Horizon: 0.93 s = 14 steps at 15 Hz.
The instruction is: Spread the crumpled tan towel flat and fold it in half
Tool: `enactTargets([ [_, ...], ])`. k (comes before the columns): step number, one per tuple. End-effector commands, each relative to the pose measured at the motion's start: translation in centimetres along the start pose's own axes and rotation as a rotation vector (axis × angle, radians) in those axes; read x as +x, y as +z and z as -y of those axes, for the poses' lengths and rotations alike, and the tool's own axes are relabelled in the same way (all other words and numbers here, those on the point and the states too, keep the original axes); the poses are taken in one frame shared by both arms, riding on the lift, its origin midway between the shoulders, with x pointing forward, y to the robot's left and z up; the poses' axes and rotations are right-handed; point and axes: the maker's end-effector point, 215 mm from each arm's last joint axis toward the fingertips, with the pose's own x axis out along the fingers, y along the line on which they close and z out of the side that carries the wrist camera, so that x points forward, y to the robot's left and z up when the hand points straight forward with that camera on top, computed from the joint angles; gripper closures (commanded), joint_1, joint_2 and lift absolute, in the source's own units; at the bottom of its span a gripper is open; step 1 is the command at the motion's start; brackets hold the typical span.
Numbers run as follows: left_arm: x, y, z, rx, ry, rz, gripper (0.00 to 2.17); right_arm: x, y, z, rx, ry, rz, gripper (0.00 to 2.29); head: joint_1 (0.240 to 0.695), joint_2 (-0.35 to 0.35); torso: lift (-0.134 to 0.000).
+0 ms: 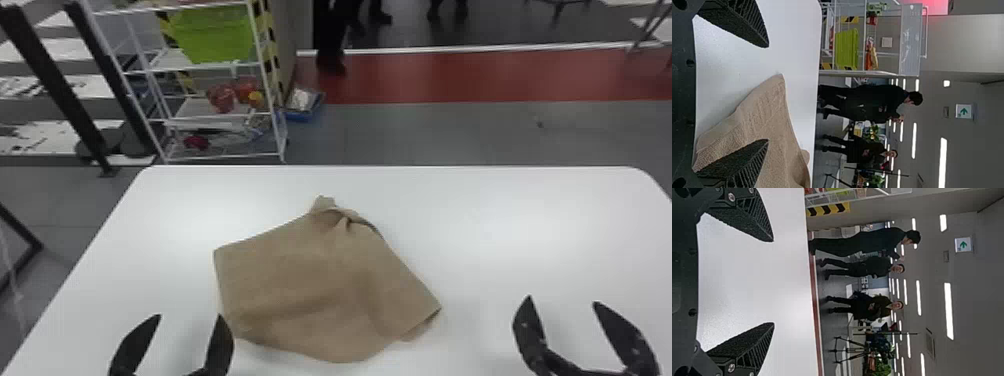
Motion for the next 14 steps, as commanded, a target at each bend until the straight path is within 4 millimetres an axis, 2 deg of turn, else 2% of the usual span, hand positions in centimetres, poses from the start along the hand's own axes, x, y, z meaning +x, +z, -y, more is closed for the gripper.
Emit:
enactTargets([
  [1,-0.09,-0.13,-0.05,0.001,-0.001,-0.005,0.0,0.06,0.06,-0.03,0.002,-0.001,0.002,0.12,0.695,0.1,-0.123],
  [14,-0.54,-0.2,-0.18,0.003,0.002,-0.009,0.0,-0.06,-0.19,-0.44,0.011,0.001,0.003,0.12,0.695,0.11,-0.123],
])
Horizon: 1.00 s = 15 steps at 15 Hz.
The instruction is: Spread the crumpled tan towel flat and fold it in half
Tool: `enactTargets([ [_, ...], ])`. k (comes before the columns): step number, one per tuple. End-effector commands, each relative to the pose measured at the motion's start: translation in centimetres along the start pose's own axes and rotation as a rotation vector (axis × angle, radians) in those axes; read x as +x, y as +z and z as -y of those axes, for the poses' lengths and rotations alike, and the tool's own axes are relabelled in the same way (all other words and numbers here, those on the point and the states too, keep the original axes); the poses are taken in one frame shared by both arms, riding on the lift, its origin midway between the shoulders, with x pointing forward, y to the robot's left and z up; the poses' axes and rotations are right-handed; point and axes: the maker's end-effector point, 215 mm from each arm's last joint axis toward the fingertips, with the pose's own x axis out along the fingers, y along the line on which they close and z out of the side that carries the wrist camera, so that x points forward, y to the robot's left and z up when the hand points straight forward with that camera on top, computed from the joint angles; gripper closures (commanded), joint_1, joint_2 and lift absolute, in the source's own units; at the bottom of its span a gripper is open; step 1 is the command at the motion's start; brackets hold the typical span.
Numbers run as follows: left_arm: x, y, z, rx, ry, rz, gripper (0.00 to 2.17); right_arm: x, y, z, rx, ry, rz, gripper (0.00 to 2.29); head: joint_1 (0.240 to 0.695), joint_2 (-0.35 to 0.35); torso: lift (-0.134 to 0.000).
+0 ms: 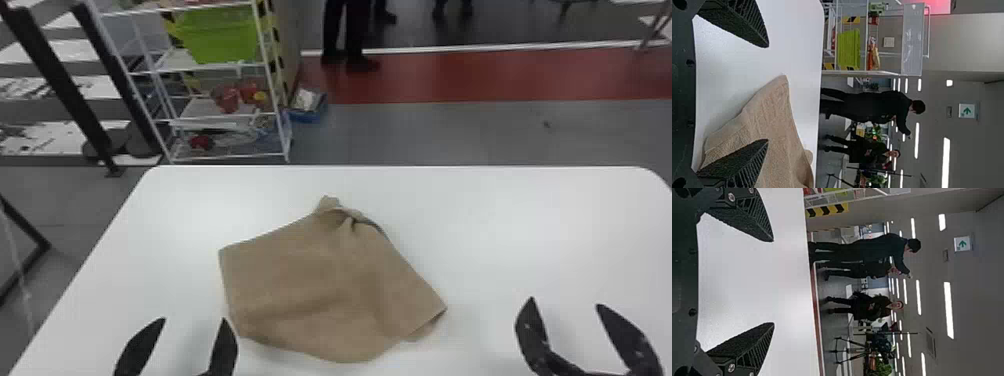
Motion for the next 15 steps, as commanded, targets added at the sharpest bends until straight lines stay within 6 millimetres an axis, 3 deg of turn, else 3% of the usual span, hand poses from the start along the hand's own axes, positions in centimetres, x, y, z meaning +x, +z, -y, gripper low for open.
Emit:
enactTargets([
  [1,-0.1,0.5,0.2,0.0,-0.003,0.005,0.0,0.0,-0.1,0.0,0.0,0.0,-0.002,0.12,0.695,0.111,-0.123],
  [5,-0.6,1.8,2.9,0.013,-0.092,0.019,0.11,0.0,-0.4,0.4,-0.004,-0.005,-0.006,0.12,0.695,0.096,-0.123],
  [10,-1.1,-0.5,8.8,0.096,-0.236,-0.111,0.13,0.2,-0.1,1.7,-0.009,-0.025,0.0,0.12,0.695,0.006,-0.123],
  [13,-1.8,-3.1,11.5,0.136,-0.296,-0.253,0.13,0.3,0.0,2.5,-0.006,-0.038,0.0,0.12,0.695,-0.054,-0.123],
  [15,-2.2,-3.4,13.0,0.18,-0.324,-0.278,0.14,0.3,0.0,2.9,-0.005,-0.045,0.003,0.12,0.695,-0.107,-0.123],
])
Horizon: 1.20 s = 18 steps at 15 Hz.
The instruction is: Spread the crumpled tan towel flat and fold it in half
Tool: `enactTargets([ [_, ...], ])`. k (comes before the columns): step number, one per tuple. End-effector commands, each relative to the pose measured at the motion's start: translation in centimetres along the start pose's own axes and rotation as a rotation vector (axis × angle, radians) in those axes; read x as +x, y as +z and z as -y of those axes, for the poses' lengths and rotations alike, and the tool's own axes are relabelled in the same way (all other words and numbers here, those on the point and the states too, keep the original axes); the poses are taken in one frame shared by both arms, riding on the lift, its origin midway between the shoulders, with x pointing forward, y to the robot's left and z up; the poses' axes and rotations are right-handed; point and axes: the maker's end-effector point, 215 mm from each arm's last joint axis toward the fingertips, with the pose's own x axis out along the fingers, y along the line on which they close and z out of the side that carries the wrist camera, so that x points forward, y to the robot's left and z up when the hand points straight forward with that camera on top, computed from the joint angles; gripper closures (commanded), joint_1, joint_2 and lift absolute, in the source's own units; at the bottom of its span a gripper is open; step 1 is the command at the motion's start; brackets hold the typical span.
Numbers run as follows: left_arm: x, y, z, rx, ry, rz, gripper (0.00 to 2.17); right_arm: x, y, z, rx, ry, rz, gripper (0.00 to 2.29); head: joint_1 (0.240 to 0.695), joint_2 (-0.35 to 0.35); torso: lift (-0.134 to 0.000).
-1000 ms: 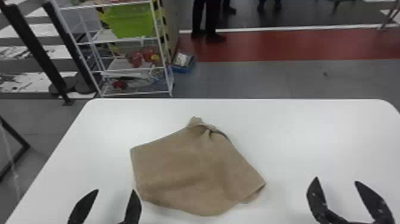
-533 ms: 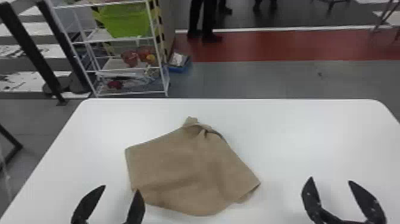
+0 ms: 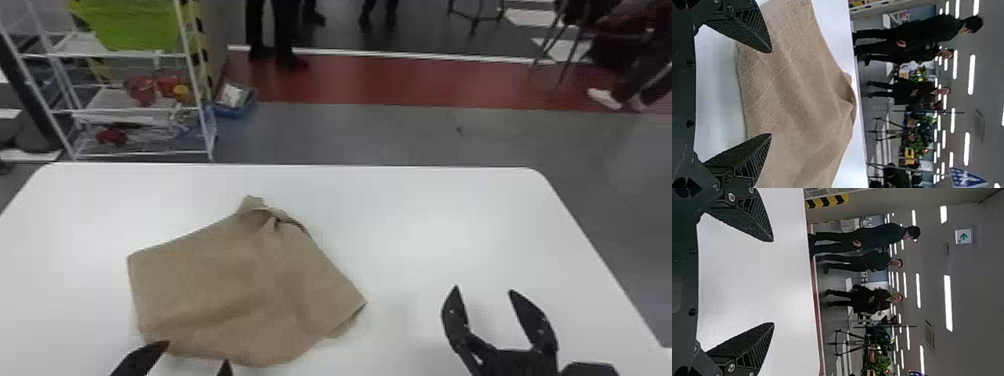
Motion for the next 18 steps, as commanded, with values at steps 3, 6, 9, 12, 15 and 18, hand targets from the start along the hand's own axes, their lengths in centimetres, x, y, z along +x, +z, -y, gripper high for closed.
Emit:
enactTargets([
  [3,0.1,0.4,2.9,0.038,-0.053,-0.033,0.14,0.0,-0.1,0.6,0.0,-0.009,0.0,0.12,0.695,-0.157,-0.123],
  [6,0.1,0.4,5.5,0.057,-0.109,-0.073,0.14,0.0,-0.2,0.6,0.001,-0.011,-0.001,0.12,0.695,-0.19,-0.123],
  [9,0.8,-1.4,6.4,0.073,-0.132,-0.147,0.13,0.0,0.0,0.6,0.003,-0.011,0.005,0.12,0.695,-0.224,-0.123],
  [12,1.3,-1.6,5.9,0.076,-0.119,-0.161,0.12,-0.1,-0.2,0.6,0.004,-0.012,0.002,0.12,0.695,-0.24,-0.123],
  [15,1.9,-0.6,5.7,0.074,-0.108,-0.142,0.1,-0.1,-0.2,0.6,0.002,-0.012,0.001,0.12,0.695,-0.233,-0.123],
  [18,3.1,-0.4,5.8,0.076,-0.101,-0.143,0.12,-0.1,-0.3,0.6,0.003,-0.013,-0.001,0.12,0.695,-0.233,-0.123],
])
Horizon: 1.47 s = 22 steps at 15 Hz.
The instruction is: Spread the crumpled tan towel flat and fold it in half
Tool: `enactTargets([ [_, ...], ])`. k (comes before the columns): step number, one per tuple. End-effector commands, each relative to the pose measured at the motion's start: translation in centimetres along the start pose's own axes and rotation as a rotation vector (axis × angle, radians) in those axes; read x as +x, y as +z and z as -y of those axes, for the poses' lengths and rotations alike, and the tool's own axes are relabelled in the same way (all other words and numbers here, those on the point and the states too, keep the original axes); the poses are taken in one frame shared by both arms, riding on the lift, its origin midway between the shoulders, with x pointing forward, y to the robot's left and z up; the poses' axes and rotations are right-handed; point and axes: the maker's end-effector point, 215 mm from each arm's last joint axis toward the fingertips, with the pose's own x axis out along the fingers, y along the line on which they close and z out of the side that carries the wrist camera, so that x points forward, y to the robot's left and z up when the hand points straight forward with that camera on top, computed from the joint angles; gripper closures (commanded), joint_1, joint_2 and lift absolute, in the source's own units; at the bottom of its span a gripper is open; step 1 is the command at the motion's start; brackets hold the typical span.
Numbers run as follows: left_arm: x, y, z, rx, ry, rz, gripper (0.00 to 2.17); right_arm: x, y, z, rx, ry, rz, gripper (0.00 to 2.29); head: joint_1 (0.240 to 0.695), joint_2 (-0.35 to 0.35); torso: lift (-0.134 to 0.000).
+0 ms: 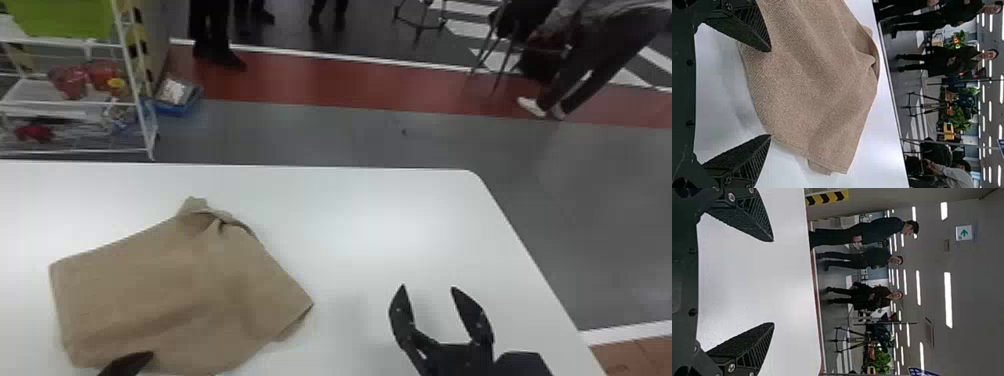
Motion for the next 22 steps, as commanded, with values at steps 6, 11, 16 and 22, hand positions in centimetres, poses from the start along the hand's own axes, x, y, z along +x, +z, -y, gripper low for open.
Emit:
enactTargets([
  [6,1.2,-1.5,-0.8,0.016,0.01,-0.065,0.63,0.0,-0.1,0.0,0.0,-0.001,-0.002,0.12,0.695,-0.232,-0.123],
  [11,-0.2,1.0,-2.1,0.021,0.033,-0.021,1.08,0.0,-0.3,-0.1,0.002,0.0,-0.005,0.12,0.695,-0.213,-0.123],
  [16,-1.6,5.6,-3.1,0.035,0.041,0.063,1.08,0.1,-0.4,-0.6,0.009,0.004,-0.006,0.12,0.695,-0.201,-0.123],
  [22,-5.0,8.1,-8.2,0.053,0.098,0.009,1.08,0.2,-0.8,-0.6,0.003,0.009,-0.018,0.12,0.695,-0.161,-0.123],
])
